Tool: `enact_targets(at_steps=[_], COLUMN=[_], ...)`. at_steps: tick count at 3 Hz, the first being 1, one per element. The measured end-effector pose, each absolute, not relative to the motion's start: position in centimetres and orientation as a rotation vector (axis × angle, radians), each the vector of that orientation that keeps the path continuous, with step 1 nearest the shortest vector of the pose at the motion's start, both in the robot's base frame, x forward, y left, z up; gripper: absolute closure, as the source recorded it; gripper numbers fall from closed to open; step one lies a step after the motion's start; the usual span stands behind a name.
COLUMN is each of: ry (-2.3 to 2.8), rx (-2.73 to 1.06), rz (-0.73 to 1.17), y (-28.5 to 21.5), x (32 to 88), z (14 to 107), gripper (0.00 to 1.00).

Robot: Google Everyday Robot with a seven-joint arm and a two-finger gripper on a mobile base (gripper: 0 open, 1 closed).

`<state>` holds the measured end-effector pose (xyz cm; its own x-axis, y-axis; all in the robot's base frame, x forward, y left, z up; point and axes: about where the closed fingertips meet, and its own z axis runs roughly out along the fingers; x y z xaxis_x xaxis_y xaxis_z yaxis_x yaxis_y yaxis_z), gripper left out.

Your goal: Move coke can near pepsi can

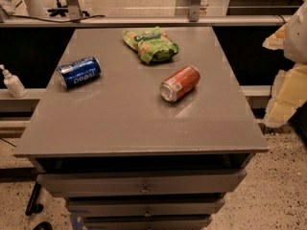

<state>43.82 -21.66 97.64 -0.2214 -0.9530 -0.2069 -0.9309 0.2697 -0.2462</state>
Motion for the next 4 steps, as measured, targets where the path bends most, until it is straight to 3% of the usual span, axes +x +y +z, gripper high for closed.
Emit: enact_targets(at_steps=[2, 4], ry=[2.204, 1.976], rx=[-1.719, -1.834], rz=[-0.106, -0.019], y=[-21.5, -18.6], x=[44.5, 51.2], z=[96.7, 91.5], gripper=[0.00, 0.00])
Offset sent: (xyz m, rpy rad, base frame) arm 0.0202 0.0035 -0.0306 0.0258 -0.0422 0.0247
